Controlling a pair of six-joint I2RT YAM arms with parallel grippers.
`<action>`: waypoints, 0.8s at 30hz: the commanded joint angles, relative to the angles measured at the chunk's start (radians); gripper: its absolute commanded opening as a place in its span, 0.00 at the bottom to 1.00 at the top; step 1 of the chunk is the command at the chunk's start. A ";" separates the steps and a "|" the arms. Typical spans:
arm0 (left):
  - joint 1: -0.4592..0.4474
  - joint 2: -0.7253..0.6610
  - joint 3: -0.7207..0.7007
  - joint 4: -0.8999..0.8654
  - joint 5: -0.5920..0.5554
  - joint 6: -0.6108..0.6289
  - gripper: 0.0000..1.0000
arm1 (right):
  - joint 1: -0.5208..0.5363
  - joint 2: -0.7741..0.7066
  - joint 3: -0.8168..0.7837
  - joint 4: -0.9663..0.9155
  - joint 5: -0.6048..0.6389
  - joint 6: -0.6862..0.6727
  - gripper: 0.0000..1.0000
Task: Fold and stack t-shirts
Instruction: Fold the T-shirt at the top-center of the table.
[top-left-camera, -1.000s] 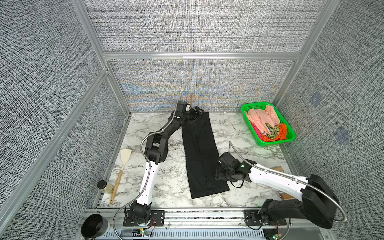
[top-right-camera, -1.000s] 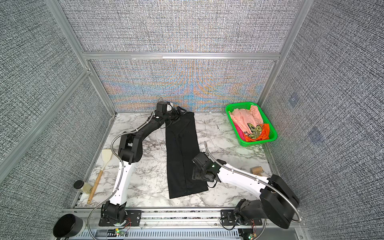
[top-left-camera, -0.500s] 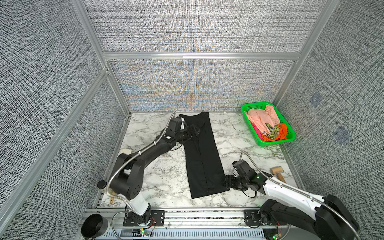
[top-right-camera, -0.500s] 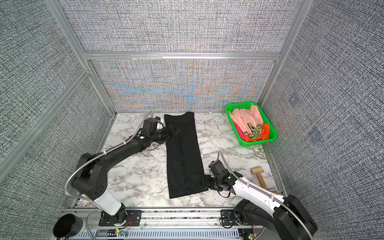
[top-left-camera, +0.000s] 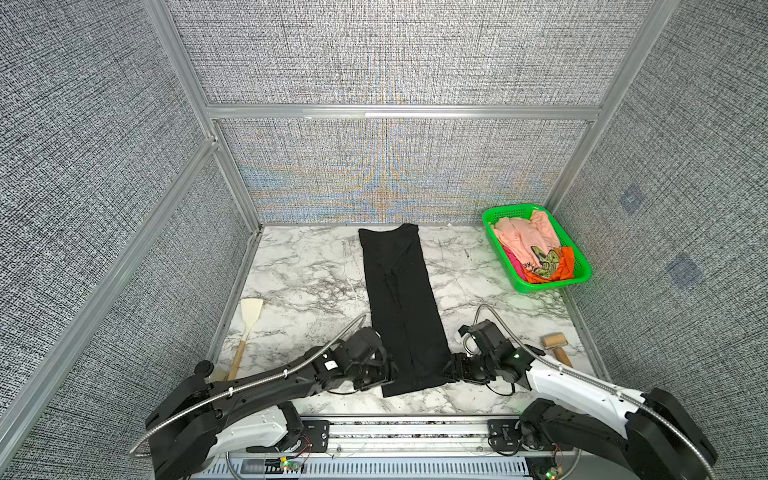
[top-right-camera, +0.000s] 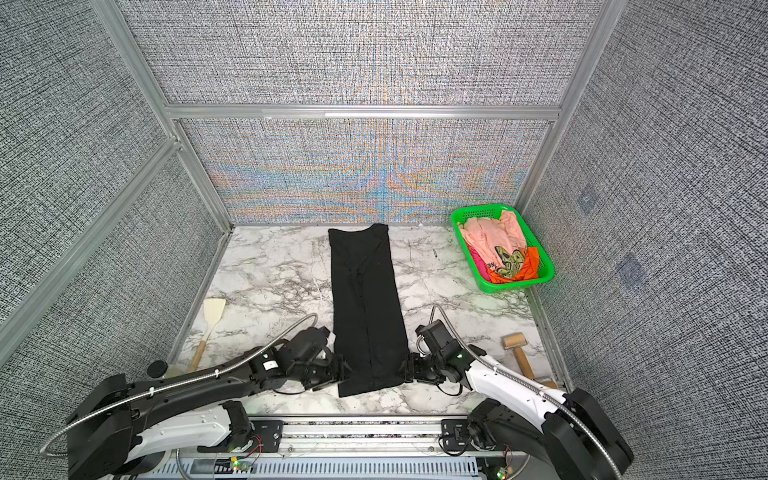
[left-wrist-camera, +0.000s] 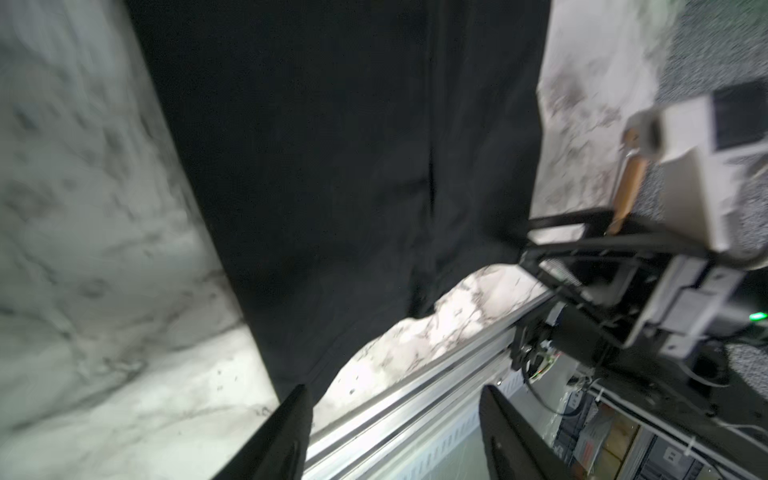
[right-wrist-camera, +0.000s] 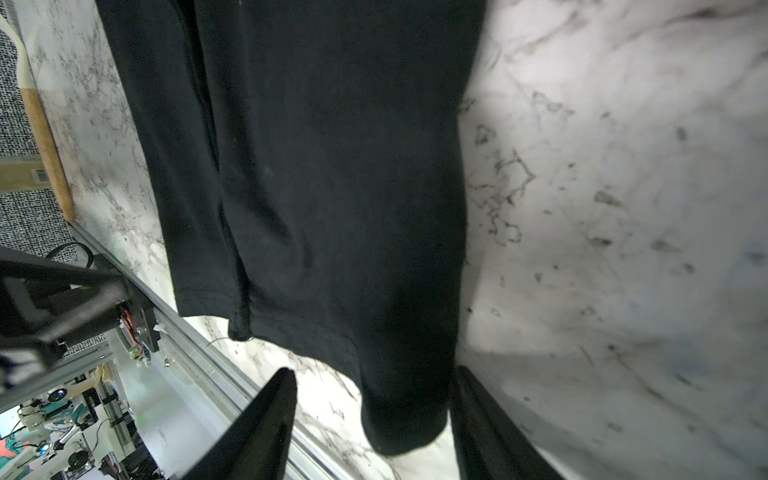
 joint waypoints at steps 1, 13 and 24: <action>-0.072 0.048 0.011 0.000 0.009 -0.088 0.67 | -0.015 -0.009 -0.006 -0.025 -0.017 -0.021 0.62; -0.126 -0.030 -0.049 -0.084 -0.061 -0.162 0.66 | -0.029 -0.018 -0.016 -0.063 -0.001 -0.046 0.60; -0.060 0.037 -0.018 -0.090 -0.113 -0.114 0.59 | -0.029 -0.017 -0.024 -0.061 -0.017 -0.053 0.53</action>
